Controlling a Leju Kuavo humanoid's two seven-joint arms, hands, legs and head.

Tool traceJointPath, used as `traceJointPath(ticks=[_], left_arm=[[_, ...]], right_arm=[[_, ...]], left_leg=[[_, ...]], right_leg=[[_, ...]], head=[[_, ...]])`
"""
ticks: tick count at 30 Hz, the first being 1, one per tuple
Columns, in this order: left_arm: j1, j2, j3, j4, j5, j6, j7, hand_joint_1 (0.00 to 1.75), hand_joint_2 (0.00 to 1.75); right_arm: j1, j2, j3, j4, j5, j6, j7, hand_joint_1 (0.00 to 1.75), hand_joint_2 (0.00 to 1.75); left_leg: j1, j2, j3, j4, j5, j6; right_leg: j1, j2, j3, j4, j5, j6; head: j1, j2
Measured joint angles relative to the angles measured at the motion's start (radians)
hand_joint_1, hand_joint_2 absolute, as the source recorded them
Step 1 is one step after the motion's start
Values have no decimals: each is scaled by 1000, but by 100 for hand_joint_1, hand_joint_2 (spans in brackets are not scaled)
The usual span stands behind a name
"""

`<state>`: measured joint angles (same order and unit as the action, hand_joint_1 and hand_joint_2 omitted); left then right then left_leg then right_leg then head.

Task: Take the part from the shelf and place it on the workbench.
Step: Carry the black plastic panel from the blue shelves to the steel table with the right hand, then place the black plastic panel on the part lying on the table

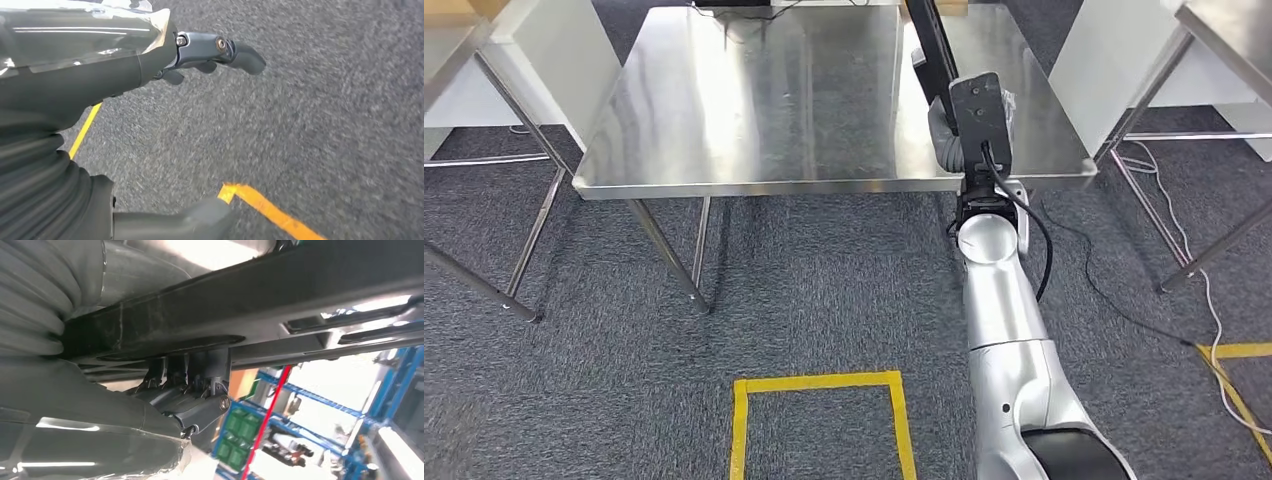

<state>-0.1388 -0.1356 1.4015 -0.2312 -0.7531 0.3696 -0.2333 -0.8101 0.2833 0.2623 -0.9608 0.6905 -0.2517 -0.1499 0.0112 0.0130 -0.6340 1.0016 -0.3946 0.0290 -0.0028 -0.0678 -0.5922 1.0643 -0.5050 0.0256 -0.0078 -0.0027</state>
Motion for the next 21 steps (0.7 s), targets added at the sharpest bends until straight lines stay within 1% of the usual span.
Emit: traceJointPath(ticks=[1, 2, 3, 4, 5, 6, 7, 8, 9, 10, 11, 12, 13, 14, 15, 16, 17, 18, 19, 20, 21], left_arm=[[0, 1, -4, 0, -1, -1, 0, 0, 175], [-1, 2, -7, 0, -3, -3, 0, 0, 175], [-1, 3, -9, 0, -5, -5, 0, 0, 175], [0, 4, -12, 0, -8, -7, 0, 0, 175], [1, 4, -15, 0, -10, -10, 0, 0, 175], [1, 4, -19, 0, -12, -13, 0, 0, 175], [2, 4, -23, 0, -15, -16, 0, 0, 175], [2, 5, -27, 0, -18, -18, 0, 0, 175], [2, 6, -31, 0, -20, -20, 0, 0, 175], [2, 7, -33, 0, -22, -21, 0, 0, 175], [4, 8, -34, 0, -22, -22, 0, 0, 175], [6, 8, -34, 0, -23, -23, 0, 0, 175], [9, 9, -34, 1, -23, -23, 0, 0, 175], [10, 9, -35, 1, -24, -23, 1, 0, 175], [11, 11, -35, 2, -24, -23, 1, 0, 175], [11, 12, -36, 2, -25, -23, 1, 0, 175], [10, 14, -37, 2, -25, -23, 1, 0, 175], [10, 14, -39, 3, -25, -23, 1, 0, 175], [10, 14, -42, 3, -25, -23, 1, 0, 175], [10, 14, -44, 4, -25, -23, 1, 0, 175], [10, 15, -46, 4, -25, -23, 2, 0, 175]], right_arm=[[4, -5, -6, -4, 2, 0, 0, 175, 175], [9, -12, -12, -6, 4, 0, 0, 175, 175], [16, -18, -17, -8, 7, 1, 1, 175, 175], [25, -24, -23, -11, 12, 1, 1, 175, 175], [33, -29, -29, -14, 17, 1, 2, 175, 175], [38, -33, -33, -19, 22, 1, 3, 175, 175], [41, -36, -38, -25, 29, 1, 6, 175, 175], [43, -40, -42, -29, 36, 1, 8, 175, 175], [44, -43, -46, -33, 45, 1, 12, 175, 175], [46, -46, -49, -36, 53, 1, 16, 175, 175], [47, -49, -51, -37, 61, 1, 19, 175, 175], [49, -50, -54, -38, 67, 1, 23, 175, 175], [50, -50, -57, -40, 71, 1, 26, 175, 175], [50, -50, -60, -42, 73, 1, 28, 175, 175], [50, -51, -62, -45, 74, 1, 29, 175, 175], [51, -52, -64, -47, 74, 1, 29, 175, 175], [52, -53, -66, -48, 74, 1, 29, 175, 175], [54, -55, -68, -49, 74, 1, 30, 175, 175], [57, -57, -69, -49, 74, 1, 30, 175, 175], [59, -57, -70, -49, 74, 1, 30, 175, 175], [61, -57, -70, -49, 74, 1, 30, 175, 175]], left_leg=[[1, -10, 0, -1, 1, 5], [2, -22, 0, -1, 1, 9], [2, -37, -1, -1, 1, 10], [2, -52, -1, -1, 1, 10], [2, -67, 0, 0, 1, 10], [2, -81, 0, 1, 1, 10], [2, -95, -1, 2, 1, 8], [0, -107, -2, 6, 0, 6], [-1, -119, -4, 8, 0, 2], [-1, -128, -6, 9, -1, -4], [-1, -136, -8, 9, 0, -10], [1, -144, -11, 6, 2, -17], [2, -141, -13, 7, 1, -22], [2, -122, -20, 20, -8, -27], [1, -94, -36, 55, -29, -31], [1, -61, -61, 110, -60, -35], [1, -36, -94, 179, -94, -38], [3, -24, -127, 245, -120, -42], [5, -19, -148, 286, -130, -44], [6, -16, -151, 290, -123, -45], [7, -13, -132, 252, -97, -44]], right_leg=[[-4, 29, -30, 62, -26, -2], [-6, 49, -68, 137, -53, -4], [-7, 58, -102, 201, -72, -3], [-8, 62, -124, 237, -78, 1], [-8, 65, -126, 233, -69, 8], [-9, 69, -107, 186, -44, 16], [-12, 83, -74, 112, -11, 24], [-16, 101, -41, 39, 18, 27], [-19, 114, -15, -16, 39, 26], [-19, 123, -2, -44, 49, 21], [-16, 120, 2, -50, 51, 13], [-16, 109, 3, -52, 54, 5], [-18, 102, 5, -54, 56, -2], [-21, 92, 7, -56, 58, -10], [-23, 83, 10, -59, 60, -18], [-22, 73, 12, -60, 59, -24], [-20, 62, 13, -60, 58, -29], [-17, 51, 14, -60, 56, -32], [-16, 39, 14, -59, 55, -33], [-14, 28, 15, -59, 53, -35], [-14, 18, 17, -59, 52, -35]], head=[[1, 0], [2, 0], [3, 0], [3, 0], [4, 0], [4, 0], [5, 0], [5, 0], [6, 0], [6, 0], [6, 0], [6, 0], [6, 0], [4, 0], [2, 0], [-1, 0], [-3, 0], [-3, 0], [-3, 0], [-4, 0], [-3, 0]])
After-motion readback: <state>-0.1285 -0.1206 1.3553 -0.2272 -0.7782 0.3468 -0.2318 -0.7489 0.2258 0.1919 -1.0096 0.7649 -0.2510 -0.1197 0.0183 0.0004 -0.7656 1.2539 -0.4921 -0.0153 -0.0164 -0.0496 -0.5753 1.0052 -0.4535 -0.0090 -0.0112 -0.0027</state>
